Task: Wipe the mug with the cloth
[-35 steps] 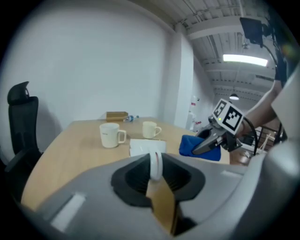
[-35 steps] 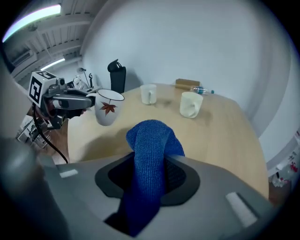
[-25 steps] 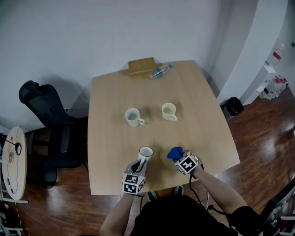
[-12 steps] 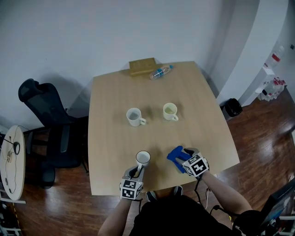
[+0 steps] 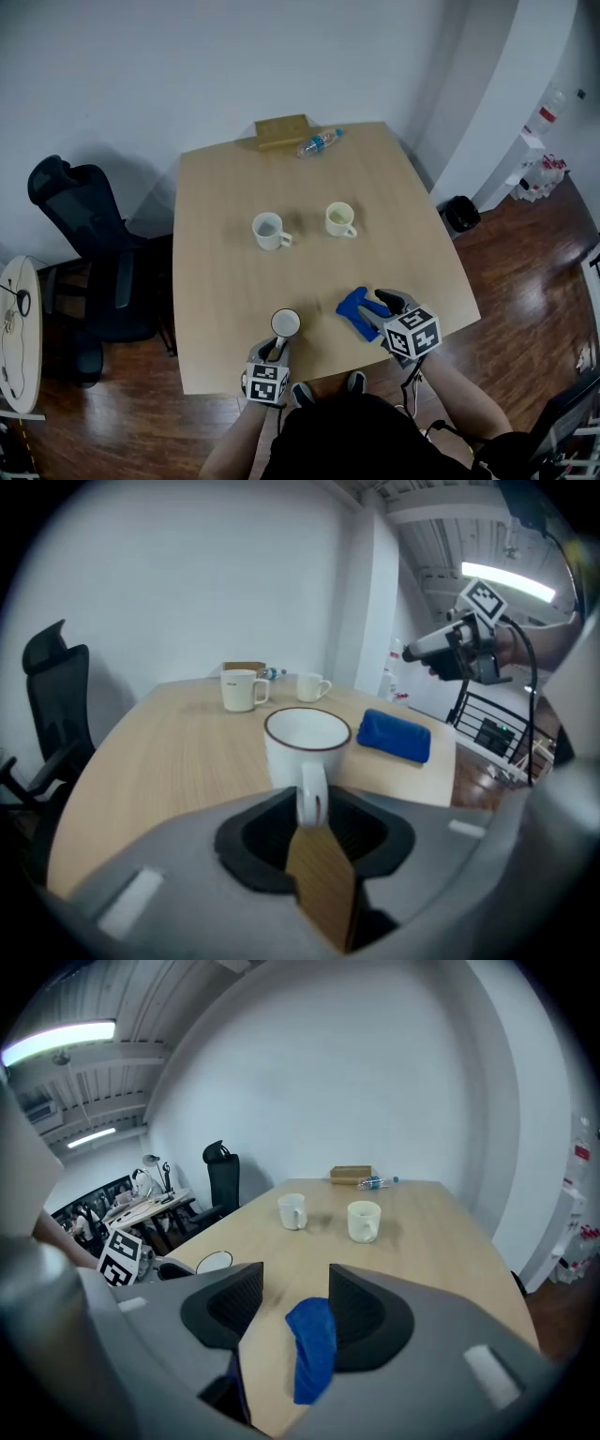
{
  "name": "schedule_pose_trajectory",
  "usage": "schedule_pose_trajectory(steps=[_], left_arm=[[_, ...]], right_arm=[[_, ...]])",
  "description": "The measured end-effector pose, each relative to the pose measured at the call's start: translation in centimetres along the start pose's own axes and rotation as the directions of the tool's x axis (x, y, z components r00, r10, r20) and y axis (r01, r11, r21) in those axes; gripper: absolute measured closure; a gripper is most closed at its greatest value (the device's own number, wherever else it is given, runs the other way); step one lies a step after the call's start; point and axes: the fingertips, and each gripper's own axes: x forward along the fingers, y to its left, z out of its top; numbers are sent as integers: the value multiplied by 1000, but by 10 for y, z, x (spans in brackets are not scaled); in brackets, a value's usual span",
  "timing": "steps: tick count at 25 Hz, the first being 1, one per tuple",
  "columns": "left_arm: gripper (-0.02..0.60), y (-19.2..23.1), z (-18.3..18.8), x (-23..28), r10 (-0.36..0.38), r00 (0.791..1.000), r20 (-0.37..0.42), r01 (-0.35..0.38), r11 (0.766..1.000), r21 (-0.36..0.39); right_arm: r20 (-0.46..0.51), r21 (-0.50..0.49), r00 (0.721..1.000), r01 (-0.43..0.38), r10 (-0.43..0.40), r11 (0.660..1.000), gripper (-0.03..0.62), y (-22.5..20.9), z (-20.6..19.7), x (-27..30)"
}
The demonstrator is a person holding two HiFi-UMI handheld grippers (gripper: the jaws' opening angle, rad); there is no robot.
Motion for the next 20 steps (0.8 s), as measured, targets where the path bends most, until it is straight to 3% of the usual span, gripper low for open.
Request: schedule_pose_trajectory(steps=[7,12,15,20], left_arm=[[454,10,-2,-23,8,998,57,-5,999,-46],[445,17,1,-78,76,989,125,-60,990,-125],[448,-11,25,-124,85,970,229,-53,988,-142],[463,-108,75,-193,31,918,396,0,997,-78]], right_arm=[[66,61,997,47,-51,997,401,19,-6,-43],[164,77,984,60,-72,995,456,36,-4,-85],[227,58,974,16,-29,998,471,56,-5,-116],[334,-35,941,-39,49,999,480,86,-16,-192]])
